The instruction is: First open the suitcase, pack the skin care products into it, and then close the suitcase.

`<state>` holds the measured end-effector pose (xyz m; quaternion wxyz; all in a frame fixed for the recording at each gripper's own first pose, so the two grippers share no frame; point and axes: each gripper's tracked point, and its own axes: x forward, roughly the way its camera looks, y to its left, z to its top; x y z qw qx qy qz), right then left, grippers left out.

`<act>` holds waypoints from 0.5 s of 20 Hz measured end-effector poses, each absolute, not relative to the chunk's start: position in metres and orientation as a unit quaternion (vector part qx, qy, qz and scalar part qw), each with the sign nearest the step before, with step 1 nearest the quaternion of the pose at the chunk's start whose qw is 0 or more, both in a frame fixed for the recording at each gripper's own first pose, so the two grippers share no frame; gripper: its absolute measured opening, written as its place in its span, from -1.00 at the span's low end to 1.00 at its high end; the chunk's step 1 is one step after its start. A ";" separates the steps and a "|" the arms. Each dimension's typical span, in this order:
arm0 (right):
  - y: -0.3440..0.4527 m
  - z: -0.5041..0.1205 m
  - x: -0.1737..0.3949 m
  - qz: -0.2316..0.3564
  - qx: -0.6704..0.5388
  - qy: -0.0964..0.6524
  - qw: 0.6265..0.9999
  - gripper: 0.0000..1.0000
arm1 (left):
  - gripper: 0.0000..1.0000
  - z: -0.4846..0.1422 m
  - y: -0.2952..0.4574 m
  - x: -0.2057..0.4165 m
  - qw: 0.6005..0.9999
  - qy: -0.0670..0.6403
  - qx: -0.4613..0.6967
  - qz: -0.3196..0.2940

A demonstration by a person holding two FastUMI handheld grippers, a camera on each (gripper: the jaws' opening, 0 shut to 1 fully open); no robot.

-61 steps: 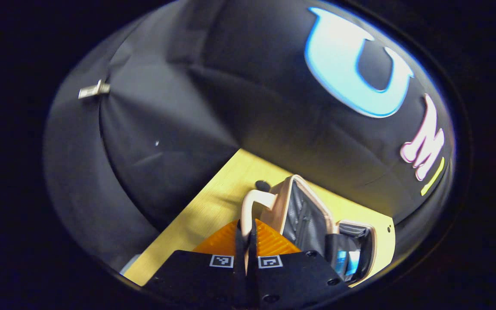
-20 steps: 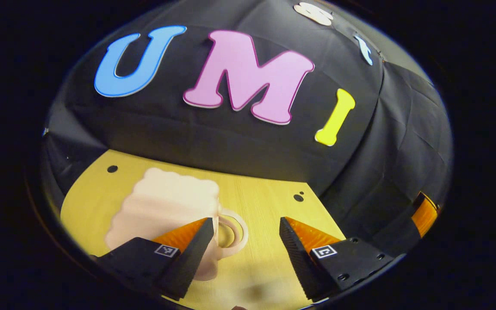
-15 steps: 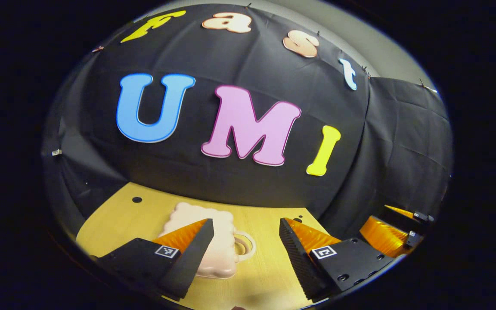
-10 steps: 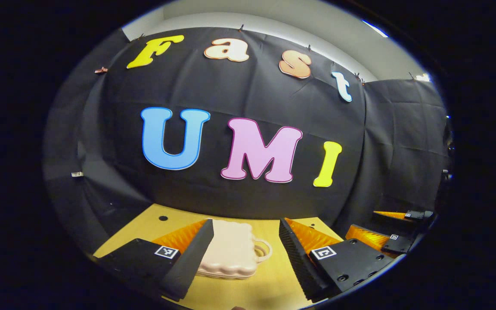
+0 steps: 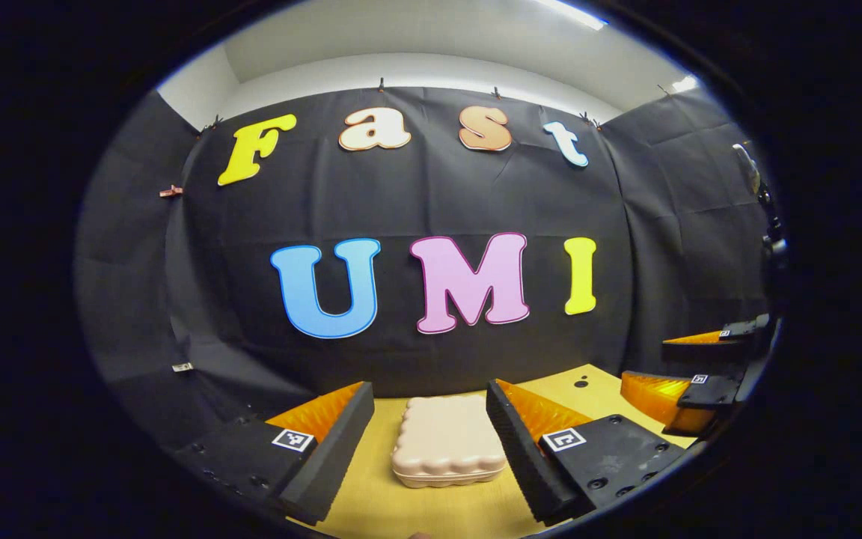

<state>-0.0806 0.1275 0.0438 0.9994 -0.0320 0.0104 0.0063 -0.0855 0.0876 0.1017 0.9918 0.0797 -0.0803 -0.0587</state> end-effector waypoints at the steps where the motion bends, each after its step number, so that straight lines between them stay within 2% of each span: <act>1: 0.126 0.042 -0.082 0.003 -0.033 0.012 0.999 0.94 | 0.89 0.099 0.089 -0.085 0.992 -0.075 0.078 -0.062; 10: 0.108 0.036 -0.093 -0.020 -0.014 0.020 1.000 0.93 | 0.92 0.078 0.099 -0.074 0.996 -0.035 0.066 -0.045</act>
